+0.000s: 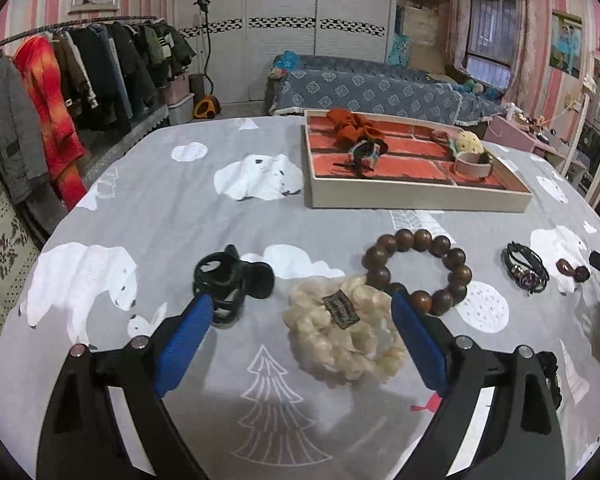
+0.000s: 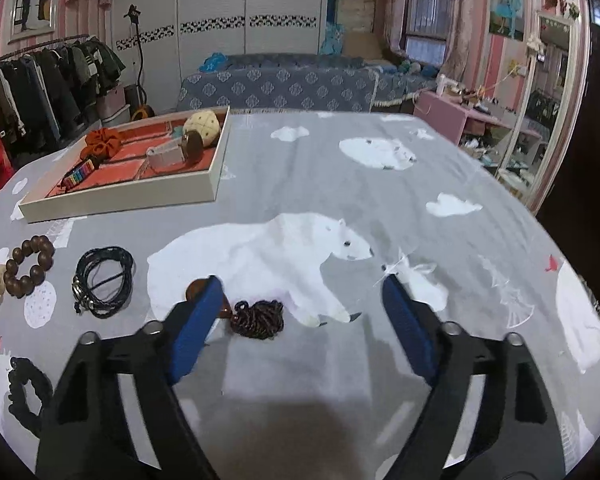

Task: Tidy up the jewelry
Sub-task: 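Withdraw both tools from the tray toward the remaining jewelry, then grasp the cream fluffy scrunchie with the left tool while the right tool grasps the brown hair tie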

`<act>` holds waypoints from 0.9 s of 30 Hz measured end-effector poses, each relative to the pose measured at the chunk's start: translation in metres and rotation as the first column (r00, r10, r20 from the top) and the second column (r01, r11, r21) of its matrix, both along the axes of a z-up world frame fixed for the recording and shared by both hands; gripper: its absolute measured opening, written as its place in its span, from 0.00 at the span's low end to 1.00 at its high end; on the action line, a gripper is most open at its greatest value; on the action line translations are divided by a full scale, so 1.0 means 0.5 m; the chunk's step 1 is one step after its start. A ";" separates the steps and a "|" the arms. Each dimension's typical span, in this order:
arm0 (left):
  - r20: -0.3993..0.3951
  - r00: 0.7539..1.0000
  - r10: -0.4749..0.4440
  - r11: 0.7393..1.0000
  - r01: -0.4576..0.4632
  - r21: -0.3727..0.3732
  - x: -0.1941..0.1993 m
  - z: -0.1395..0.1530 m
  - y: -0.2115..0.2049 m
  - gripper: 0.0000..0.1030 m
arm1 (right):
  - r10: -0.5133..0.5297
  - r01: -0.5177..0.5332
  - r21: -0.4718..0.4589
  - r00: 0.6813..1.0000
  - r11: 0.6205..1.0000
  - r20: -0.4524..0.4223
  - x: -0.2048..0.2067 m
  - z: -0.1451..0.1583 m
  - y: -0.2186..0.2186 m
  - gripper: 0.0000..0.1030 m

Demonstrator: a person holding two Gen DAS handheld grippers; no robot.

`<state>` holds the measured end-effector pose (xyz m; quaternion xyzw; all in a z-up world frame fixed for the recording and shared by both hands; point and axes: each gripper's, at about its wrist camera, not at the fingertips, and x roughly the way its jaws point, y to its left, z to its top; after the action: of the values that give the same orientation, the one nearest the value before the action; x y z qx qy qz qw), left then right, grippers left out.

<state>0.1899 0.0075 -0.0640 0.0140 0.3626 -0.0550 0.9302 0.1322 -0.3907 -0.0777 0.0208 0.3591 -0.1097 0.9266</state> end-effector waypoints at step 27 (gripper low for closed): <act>-0.159 0.986 -0.041 0.999 0.040 -0.010 0.046 -0.064 -0.012 0.61 | 0.048 -0.047 0.014 0.989 0.999 -0.143 0.051 -0.047 0.024 0.42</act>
<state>0.2128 0.0016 -0.0962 0.0139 0.4354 -0.0758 0.8969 0.1579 -0.3785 -0.1012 0.0091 0.4258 -0.0869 0.9006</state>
